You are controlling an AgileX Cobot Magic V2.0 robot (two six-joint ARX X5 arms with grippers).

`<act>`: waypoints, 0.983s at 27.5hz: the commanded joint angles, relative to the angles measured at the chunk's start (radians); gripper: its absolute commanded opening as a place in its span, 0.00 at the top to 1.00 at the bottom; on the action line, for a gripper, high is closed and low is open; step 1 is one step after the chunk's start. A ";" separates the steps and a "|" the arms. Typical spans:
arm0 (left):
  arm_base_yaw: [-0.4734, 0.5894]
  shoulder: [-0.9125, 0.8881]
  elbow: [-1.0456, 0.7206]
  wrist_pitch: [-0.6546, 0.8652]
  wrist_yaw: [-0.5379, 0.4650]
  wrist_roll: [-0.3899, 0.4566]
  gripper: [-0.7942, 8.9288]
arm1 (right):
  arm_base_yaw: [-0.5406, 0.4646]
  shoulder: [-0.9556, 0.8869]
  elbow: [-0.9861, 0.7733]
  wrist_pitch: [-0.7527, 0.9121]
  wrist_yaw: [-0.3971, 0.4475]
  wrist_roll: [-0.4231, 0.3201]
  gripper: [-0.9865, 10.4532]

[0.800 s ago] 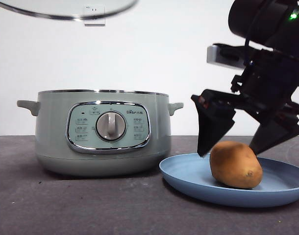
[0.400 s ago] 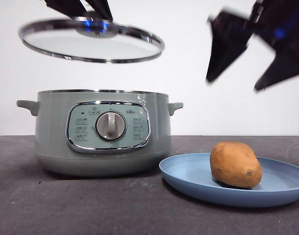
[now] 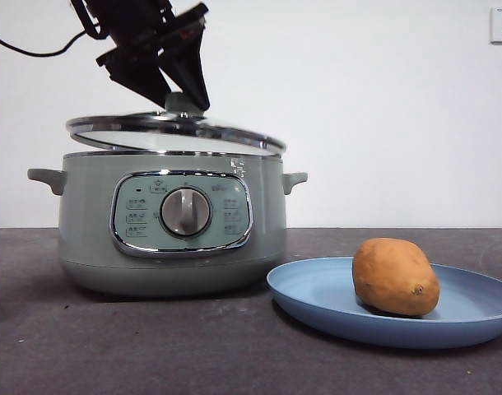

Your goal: Take the potato out from the steamer,put the potato on the plate,close the lid

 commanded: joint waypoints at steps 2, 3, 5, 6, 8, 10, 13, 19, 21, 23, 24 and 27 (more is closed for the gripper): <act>-0.003 -0.001 0.014 0.046 -0.002 0.013 0.93 | 0.000 -0.010 0.003 -0.023 0.006 0.012 0.39; -0.003 -0.001 0.014 0.048 -0.005 0.013 0.93 | 0.000 -0.010 0.003 -0.029 0.006 0.012 0.39; 0.001 -0.001 0.014 0.042 -0.009 0.013 0.93 | 0.000 -0.009 0.003 -0.032 0.006 0.012 0.39; 0.005 -0.001 0.014 0.040 -0.009 0.013 0.93 | 0.000 -0.009 0.003 -0.031 0.006 0.012 0.39; 0.005 0.004 0.013 0.035 -0.010 0.013 0.93 | 0.000 -0.009 0.003 -0.031 0.006 0.012 0.39; 0.005 0.021 0.013 0.030 -0.018 0.013 0.93 | 0.000 -0.009 0.003 -0.032 0.006 0.012 0.39; 0.004 0.057 0.013 0.009 -0.017 0.013 0.93 | 0.000 -0.009 0.003 -0.032 0.006 0.012 0.39; 0.005 0.067 0.013 -0.028 -0.017 0.000 0.91 | 0.000 -0.009 0.003 -0.034 0.004 0.012 0.39; 0.005 0.067 0.013 -0.051 -0.019 0.001 0.71 | 0.000 -0.009 0.003 -0.035 0.003 0.012 0.39; 0.005 0.066 0.013 -0.050 -0.019 0.001 0.39 | 0.000 -0.009 0.003 -0.037 0.003 0.012 0.39; 0.005 0.066 0.013 -0.050 -0.019 0.000 0.37 | 0.000 -0.009 0.003 -0.039 0.002 0.012 0.39; 0.005 0.056 0.014 -0.051 -0.019 0.000 0.37 | 0.000 -0.009 0.003 -0.046 0.002 0.013 0.39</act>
